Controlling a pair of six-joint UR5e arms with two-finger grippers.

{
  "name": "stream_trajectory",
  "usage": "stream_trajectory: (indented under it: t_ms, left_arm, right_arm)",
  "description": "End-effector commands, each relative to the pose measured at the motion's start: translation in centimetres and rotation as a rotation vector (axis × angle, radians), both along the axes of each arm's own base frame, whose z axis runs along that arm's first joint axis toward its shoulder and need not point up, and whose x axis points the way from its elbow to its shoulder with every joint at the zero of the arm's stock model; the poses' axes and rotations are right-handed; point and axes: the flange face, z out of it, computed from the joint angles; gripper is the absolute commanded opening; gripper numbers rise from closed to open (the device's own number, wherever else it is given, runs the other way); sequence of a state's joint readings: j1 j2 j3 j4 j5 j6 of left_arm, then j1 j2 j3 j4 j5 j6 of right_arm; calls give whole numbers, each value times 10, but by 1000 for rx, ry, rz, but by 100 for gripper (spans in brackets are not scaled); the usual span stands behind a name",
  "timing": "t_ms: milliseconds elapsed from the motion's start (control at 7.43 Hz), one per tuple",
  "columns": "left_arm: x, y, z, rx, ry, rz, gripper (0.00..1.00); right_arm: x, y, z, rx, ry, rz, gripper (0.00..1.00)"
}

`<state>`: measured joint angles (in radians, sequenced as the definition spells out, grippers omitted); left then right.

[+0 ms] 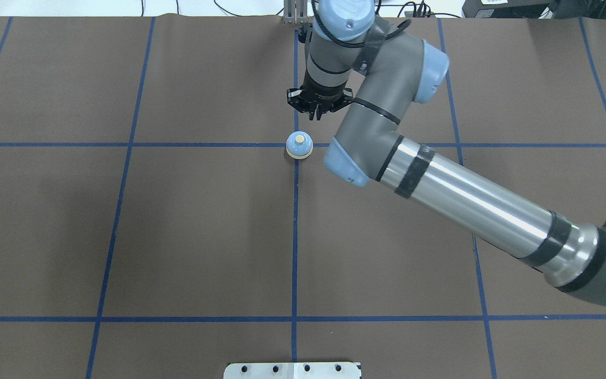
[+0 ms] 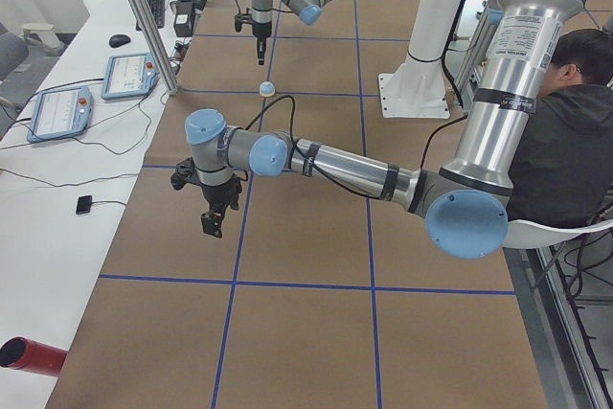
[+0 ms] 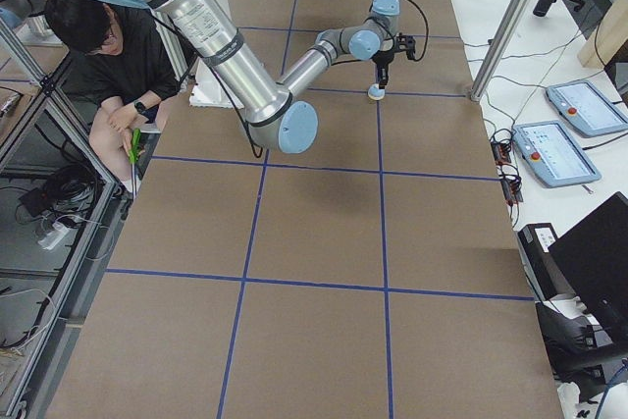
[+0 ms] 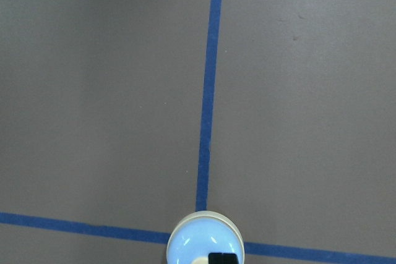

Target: Place and press bell with both arms

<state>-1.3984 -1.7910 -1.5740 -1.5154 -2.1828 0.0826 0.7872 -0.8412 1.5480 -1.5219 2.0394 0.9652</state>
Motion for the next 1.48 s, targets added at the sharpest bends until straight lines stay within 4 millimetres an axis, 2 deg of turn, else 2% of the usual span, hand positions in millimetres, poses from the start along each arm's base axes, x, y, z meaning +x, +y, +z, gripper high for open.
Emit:
stream_trajectory:
  t_ms: [0,135,404,538,673,807,942,1076,1211,1345]
  left_arm:
    - [-36,17,28,29,-10,53,100]
    - [-61,29,43,26,-11,43,100]
    - [-97,57,68,-8,-2,-13,100]
    - [-108,60,69,-13,-2,-33,100]
    - [-122,63,72,-29,-2,-64,100]
    - [-131,78,85,-60,1,-89,100]
    - [-133,83,90,-68,1,-93,100]
    - [-133,83,89,-67,1,-95,100]
    - [-138,84,88,-64,2,-104,100]
    - [-139,84,87,-62,0,-105,100]
  right_arm:
    - [122,36,63,60,98,-85,99]
    - [164,34,104,77,138,-112,99]
    - [267,28,184,85,130,-190,99]
    - [322,32,226,91,143,-214,99]
    - [373,55,281,96,168,-261,99]
    - [413,80,327,89,186,-299,99]
    - [454,94,371,21,189,-247,99]
    - [460,91,374,-15,193,-213,99]
    - [468,105,397,-51,200,-211,99]
    - [490,109,406,-79,183,-161,99]
